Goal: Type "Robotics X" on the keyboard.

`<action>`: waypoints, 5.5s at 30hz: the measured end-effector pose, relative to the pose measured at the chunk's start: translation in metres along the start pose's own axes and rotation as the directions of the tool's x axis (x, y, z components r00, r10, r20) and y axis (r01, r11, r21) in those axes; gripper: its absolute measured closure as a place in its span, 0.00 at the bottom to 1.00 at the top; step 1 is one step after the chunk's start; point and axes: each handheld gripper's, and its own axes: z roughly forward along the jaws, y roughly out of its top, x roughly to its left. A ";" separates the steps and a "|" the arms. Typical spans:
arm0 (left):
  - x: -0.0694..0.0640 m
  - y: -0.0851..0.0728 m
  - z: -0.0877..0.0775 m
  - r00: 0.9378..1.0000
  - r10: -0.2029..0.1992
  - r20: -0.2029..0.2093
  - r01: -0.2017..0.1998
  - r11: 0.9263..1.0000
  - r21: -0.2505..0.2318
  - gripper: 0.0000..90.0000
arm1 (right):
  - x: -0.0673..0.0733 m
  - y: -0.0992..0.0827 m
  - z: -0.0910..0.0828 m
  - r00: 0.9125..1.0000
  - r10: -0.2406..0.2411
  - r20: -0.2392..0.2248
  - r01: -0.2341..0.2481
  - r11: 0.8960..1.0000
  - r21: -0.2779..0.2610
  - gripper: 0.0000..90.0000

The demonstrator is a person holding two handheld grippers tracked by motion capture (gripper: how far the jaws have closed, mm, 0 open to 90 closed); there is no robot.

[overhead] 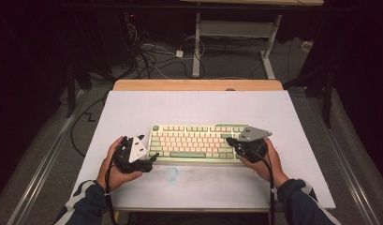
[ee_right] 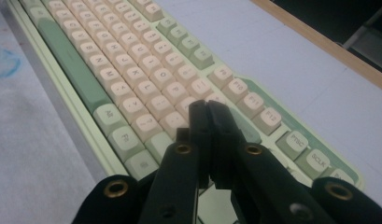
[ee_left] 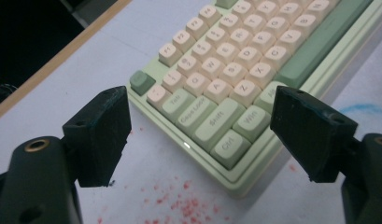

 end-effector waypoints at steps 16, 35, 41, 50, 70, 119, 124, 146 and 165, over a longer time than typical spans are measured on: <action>0.007 -0.019 -0.031 0.999 -0.036 -0.031 0.036 0.999 0.006 0.20 | 0.005 0.026 0.033 1.000 -0.012 -0.011 0.012 1.000 0.023 1.00; 0.007 -0.025 -0.033 0.999 -0.032 -0.028 0.033 0.998 0.044 0.20 | 0.022 0.039 0.079 0.999 -0.031 -0.042 0.035 0.994 0.099 1.00; 0.006 -0.027 -0.032 1.000 -0.018 -0.024 0.019 0.998 0.058 0.20 | 0.022 0.038 0.082 0.999 -0.036 -0.038 0.041 0.992 0.118 1.00; 0.007 -0.026 -0.031 0.999 -0.041 -0.023 0.043 0.997 0.058 0.20 | 0.016 0.042 0.066 0.999 -0.016 -0.038 0.018 0.999 0.047 1.00; 0.007 -0.028 -0.027 0.998 -0.045 -0.034 0.047 0.996 0.076 0.23 | 0.012 0.042 0.016 1.000 0.001 0.007 0.000 0.991 -0.130 0.60; 0.007 -0.005 -0.023 0.991 -0.135 0.024 0.132 0.986 0.098 0.79 | 0.040 -0.062 -0.061 0.979 0.035 0.202 -0.006 0.990 -0.143 0.22; -0.004 0.004 -0.018 0.989 -0.118 0.094 0.105 0.986 0.129 0.97 | 0.042 -0.062 -0.057 0.981 0.018 0.192 0.006 0.993 -0.122 0.22; -0.054 0.026 0.054 0.971 -0.075 0.228 0.033 0.982 0.185 0.97 | 0.043 -0.062 -0.052 0.983 0.001 0.181 0.016 0.996 -0.089 0.23; -0.071 0.015 0.091 0.974 -0.036 0.224 -0.020 0.970 0.243 0.97 | 0.044 -0.063 -0.049 0.984 -0.018 0.175 0.031 0.997 -0.069 0.23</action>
